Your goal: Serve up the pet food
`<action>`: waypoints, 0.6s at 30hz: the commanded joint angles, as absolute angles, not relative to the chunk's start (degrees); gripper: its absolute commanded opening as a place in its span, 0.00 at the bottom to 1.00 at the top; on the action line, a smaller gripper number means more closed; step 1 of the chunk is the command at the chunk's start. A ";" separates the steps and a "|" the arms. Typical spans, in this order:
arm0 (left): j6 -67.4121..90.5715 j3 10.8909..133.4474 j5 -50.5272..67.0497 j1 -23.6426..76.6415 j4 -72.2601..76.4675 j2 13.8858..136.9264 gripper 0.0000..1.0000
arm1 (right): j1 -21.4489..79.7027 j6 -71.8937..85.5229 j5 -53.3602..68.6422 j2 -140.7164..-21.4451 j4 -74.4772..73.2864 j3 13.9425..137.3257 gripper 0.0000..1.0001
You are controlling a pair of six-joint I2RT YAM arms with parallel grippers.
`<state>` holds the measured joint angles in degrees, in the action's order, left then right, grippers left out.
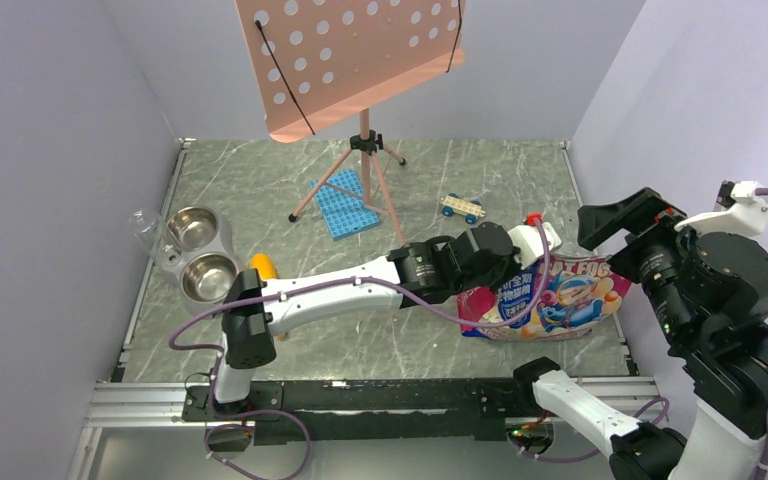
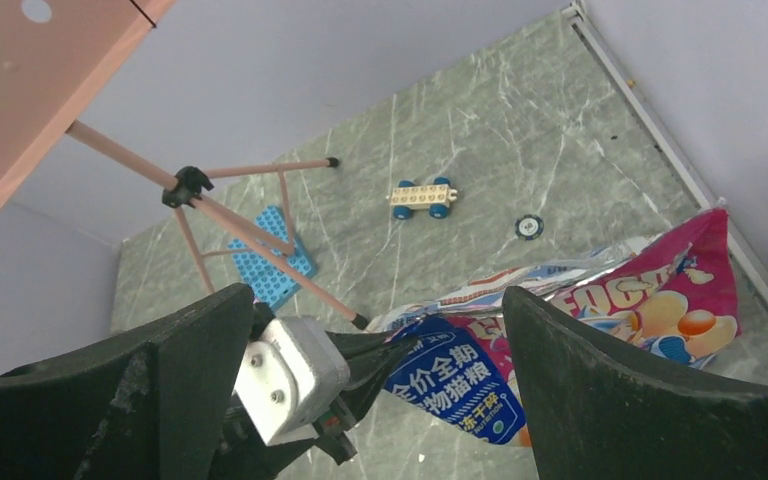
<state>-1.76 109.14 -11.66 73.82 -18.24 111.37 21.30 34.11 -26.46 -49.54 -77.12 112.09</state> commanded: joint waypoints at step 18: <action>14.90 101.01 -21.52 72.42 -43.13 88.07 0.00 | 20.89 48.45 -8.74 -54.05 -71.26 91.30 0.88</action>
<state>7.38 98.54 -22.50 72.95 -40.73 93.56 21.19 45.15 -11.22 -54.08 -74.50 91.37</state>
